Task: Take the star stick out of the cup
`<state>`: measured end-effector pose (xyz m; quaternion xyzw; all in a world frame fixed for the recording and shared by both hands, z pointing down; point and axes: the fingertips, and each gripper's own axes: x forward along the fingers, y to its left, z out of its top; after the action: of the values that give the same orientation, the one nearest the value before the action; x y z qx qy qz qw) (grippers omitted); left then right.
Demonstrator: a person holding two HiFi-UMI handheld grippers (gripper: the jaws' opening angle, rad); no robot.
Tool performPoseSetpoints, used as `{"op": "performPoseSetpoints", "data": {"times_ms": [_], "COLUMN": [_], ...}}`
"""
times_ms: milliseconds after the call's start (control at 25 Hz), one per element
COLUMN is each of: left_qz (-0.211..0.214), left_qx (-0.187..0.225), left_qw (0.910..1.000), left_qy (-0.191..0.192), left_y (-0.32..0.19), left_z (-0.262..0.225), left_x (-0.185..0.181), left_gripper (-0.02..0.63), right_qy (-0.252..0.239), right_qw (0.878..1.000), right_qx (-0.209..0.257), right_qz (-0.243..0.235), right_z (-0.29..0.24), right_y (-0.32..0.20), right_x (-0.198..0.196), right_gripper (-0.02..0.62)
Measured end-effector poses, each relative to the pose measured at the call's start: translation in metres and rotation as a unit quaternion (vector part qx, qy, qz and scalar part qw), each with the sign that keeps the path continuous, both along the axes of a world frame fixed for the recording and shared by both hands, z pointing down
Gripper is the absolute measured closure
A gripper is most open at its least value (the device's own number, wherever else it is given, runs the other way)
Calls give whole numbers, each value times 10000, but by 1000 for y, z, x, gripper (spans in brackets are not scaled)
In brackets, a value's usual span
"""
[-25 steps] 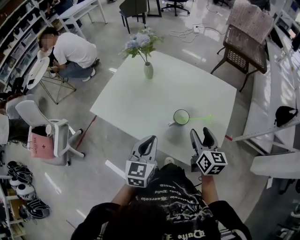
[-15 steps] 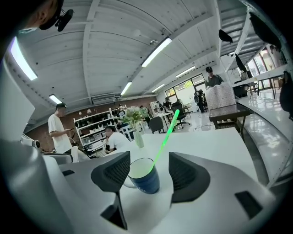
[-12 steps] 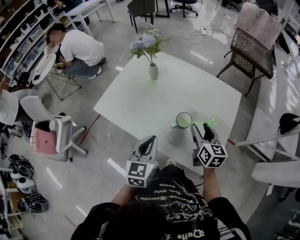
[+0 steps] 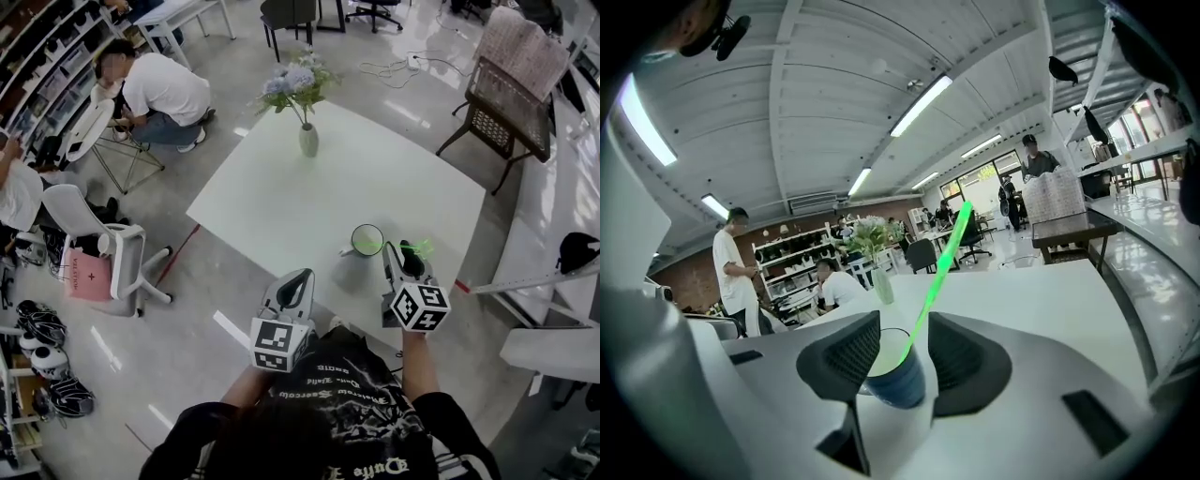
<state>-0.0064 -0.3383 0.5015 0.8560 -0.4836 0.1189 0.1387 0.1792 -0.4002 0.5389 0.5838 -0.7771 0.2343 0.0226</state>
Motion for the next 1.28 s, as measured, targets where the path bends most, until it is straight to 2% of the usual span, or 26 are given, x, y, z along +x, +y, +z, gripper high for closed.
{"op": "performPoseSetpoints", "data": {"times_ms": [280,680,1280], "left_qz": [7,35,96], "left_qx": [32,55,82], "left_qw": [10000,10000,9999], "left_qy": [-42,-30,52], "left_y": [2,-1,-5], "left_z": [3,4,2], "left_x": [1,0,-2], "left_gripper": [586,586,586], "right_qy": [-113,-154,251], "right_qw": [9997,9996,9976], "right_qx": [74,251,553], "right_qz": [192,-5,-337], "right_z": [-5,-15,-57], "right_y": [3,-2,-4], "right_x": [6,-4,-23], "right_gripper": [565,577,578]}}
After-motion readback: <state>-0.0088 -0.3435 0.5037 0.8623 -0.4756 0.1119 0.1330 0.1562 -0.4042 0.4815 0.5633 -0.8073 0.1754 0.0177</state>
